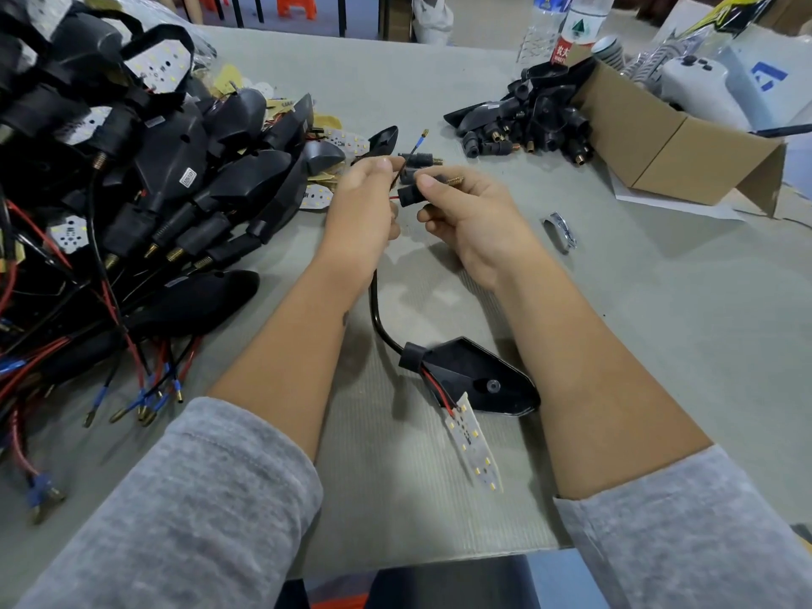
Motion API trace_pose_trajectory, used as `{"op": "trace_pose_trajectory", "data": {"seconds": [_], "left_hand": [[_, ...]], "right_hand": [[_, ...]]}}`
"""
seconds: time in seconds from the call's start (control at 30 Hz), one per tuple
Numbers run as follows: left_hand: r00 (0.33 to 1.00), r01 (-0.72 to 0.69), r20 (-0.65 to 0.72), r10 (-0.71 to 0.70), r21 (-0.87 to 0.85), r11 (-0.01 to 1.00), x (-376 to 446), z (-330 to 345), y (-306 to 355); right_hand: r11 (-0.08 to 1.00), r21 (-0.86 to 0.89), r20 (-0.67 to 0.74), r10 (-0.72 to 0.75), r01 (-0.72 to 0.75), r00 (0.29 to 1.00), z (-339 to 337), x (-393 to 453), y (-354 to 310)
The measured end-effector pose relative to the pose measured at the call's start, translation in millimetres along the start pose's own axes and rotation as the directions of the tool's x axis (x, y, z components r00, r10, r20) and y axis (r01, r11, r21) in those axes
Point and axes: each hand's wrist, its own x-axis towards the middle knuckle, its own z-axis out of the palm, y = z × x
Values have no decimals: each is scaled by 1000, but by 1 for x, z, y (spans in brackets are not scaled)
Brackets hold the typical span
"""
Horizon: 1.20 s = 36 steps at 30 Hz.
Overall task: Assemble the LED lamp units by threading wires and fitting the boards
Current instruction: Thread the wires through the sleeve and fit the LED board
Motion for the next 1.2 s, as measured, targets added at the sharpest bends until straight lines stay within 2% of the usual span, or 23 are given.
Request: {"op": "trace_pose_trajectory", "data": {"seconds": [0.17,0.37,0.53,0.63,0.7,0.87,1.2], "left_hand": [[997,35,66,-34,-14,999,-6,4,4],[989,-89,125,83,42,995,-9,4,-1],[998,-63,17,62,43,997,-8,4,2],[1000,-22,-9,21,-187,982,-4,-1,5],[999,-52,-1,54,-279,959,-3,-4,6],[991,-127,-61,117,-194,973,-2,-6,5],[986,-116,-139,91,-185,976,6,-7,0]], "right_hand": [[999,32,11,-10,10,1000,0,-1,1],[995,92,17,34,-36,999,2,2,2],[981,185,-18,54,-49,998,1,4,3],[979,198,-43,63,-53,997,0,4,3],[976,212,-49,70,-58,996,0,4,3],[972,229,-55,72,-57,996,1,3,3],[959,279,-96,78,-49,992,1,5,3]]}}
